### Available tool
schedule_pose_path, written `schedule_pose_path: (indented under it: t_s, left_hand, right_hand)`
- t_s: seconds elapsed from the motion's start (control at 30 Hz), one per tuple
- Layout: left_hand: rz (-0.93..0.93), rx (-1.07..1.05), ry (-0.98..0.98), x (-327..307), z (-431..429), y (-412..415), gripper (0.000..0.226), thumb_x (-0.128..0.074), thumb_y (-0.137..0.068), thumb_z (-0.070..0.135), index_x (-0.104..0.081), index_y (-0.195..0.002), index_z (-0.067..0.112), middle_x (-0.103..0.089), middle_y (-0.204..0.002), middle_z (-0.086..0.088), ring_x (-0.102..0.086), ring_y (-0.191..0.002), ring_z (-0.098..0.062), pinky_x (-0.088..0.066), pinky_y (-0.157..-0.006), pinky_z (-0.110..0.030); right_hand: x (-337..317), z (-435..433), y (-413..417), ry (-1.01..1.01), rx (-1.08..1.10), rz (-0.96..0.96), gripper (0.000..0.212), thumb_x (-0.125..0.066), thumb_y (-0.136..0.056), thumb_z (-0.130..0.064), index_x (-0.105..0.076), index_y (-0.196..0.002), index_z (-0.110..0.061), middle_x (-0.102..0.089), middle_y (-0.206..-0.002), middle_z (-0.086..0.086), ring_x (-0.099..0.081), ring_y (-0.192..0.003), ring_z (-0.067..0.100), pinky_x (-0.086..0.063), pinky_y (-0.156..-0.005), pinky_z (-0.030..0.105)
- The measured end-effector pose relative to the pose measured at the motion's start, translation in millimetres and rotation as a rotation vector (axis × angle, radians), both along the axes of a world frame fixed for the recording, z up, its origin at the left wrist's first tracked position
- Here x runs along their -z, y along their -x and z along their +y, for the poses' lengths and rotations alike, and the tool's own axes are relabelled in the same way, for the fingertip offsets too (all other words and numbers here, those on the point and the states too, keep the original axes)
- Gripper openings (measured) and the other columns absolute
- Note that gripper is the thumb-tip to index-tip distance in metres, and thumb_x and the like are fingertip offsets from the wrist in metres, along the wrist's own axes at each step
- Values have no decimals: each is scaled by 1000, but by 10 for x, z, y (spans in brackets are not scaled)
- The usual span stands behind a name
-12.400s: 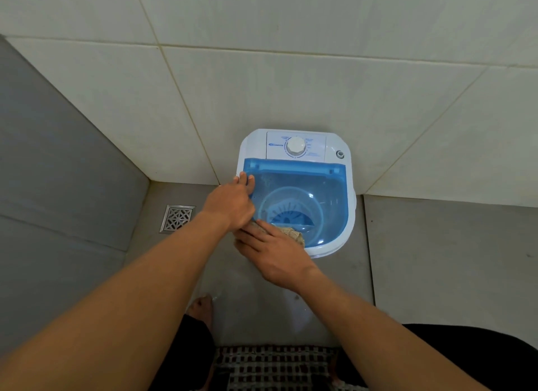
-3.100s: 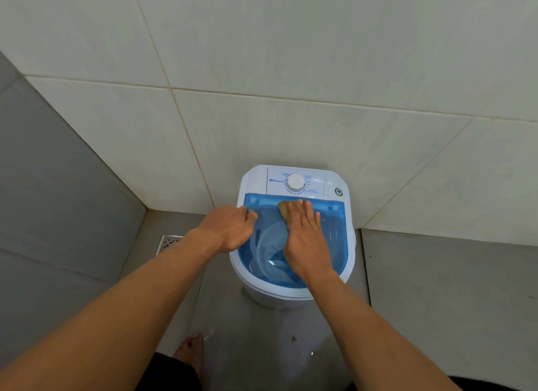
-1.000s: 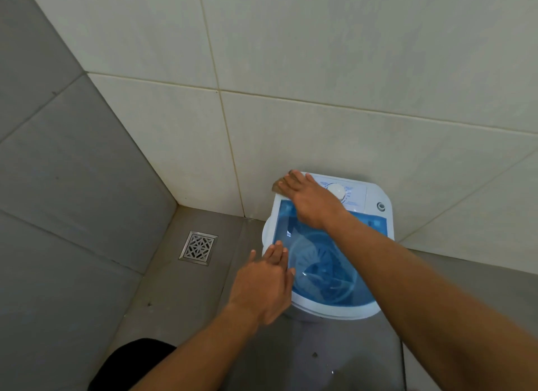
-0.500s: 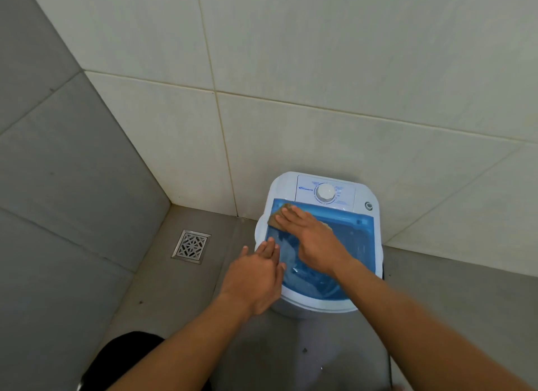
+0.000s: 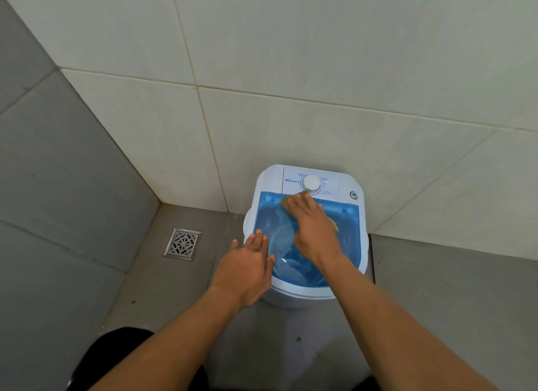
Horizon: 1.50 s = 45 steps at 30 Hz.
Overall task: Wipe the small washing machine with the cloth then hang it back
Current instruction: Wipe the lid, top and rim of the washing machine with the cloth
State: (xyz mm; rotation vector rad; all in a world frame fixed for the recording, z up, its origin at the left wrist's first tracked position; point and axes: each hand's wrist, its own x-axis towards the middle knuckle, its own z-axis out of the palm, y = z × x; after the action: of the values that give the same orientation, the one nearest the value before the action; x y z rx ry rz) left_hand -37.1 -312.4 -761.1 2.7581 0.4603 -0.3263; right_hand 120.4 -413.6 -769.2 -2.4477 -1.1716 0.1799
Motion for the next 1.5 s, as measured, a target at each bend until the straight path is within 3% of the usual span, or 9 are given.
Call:
schedule_pose_path:
  t_s: [0.2,0.47,0.63,0.73,0.87,0.93,1.17,1.33,1.5]
  left_hand:
    - [-31,12,-19,-60,38,-75,51,-22,-102,37,-39,-142,10,-40,-150,-8,-38,-137,-21,-28,-114,-47]
    - [-75,0,6,-192,158,-345,37,-26,-101,36,-57,-98,15,-54,-103,-4,-60,-88,-26,-51,-83,-45]
    - [10,-52,103,-334,302,-598,41,-23,-101,37,-54,-89,13,-55,-92,-8,-58,-83,-29,-48,-77,-42]
    - [88,-106,165,-450,360,-760,49,-19,-102,40,-56,-91,10,-61,-97,-15,-54,-83,-27,-40,-76,-37]
    - [193,-242,254,-469,494,-931,71,-14,-98,56,-63,-124,12,-56,-132,-15,-54,-114,-31,-40,-97,-38]
    - [209,-261,273,-462,533,-972,74,-13,-95,61,-63,-127,16,-54,-139,-12,-51,-120,-29,-37,-102,-38]
    - [211,-309,331,-460,587,-1008,89,-10,-83,73,-65,-124,16,-60,-135,-7,-54,-119,-27,-36,-105,-38]
    - [193,-304,335,-497,555,-1040,74,-15,-96,63,-65,-123,16,-60,-135,-4,-51,-121,-27,-32,-95,-33]
    - [201,-289,336,-538,499,-1046,72,-15,-97,61,-65,-121,15,-58,-136,-6,-50,-122,-29,-32,-95,-34]
  right_hand:
    - [-22,41,53,155,-257,15,80,-48,-85,3,-17,-153,-25,-10,-163,-2,3,-150,15,-1,-121,37]
    - [35,-312,58,108,56,25,82,-50,-86,-5,-9,-154,-26,-6,-163,-3,7,-149,16,-1,-122,45]
    - [46,-362,155,64,186,75,80,-49,-85,-1,-14,-154,-21,-9,-163,1,5,-150,17,2,-121,41]
    - [72,-357,204,79,190,54,81,-50,-84,0,-14,-154,-19,-9,-163,3,6,-150,19,2,-120,41]
    - [125,-314,409,85,88,-21,78,-53,-85,-7,-18,-154,-16,-14,-162,5,3,-150,22,-3,-120,44]
    - [170,-239,572,78,0,-86,67,-44,-89,-10,-23,-152,-13,-22,-160,7,-5,-150,24,-4,-119,43]
    - [111,246,833,107,-105,-69,61,-36,-90,-13,-26,-150,-6,-30,-156,13,-13,-148,30,-10,-121,46]
    - [116,160,911,114,-376,-158,61,-18,-85,-18,-47,-137,-3,-49,-142,14,-31,-139,31,-27,-115,48]
    - [131,-38,973,177,-563,-260,57,-21,-87,-19,-51,-135,-7,-51,-142,8,-31,-140,25,-28,-115,43]
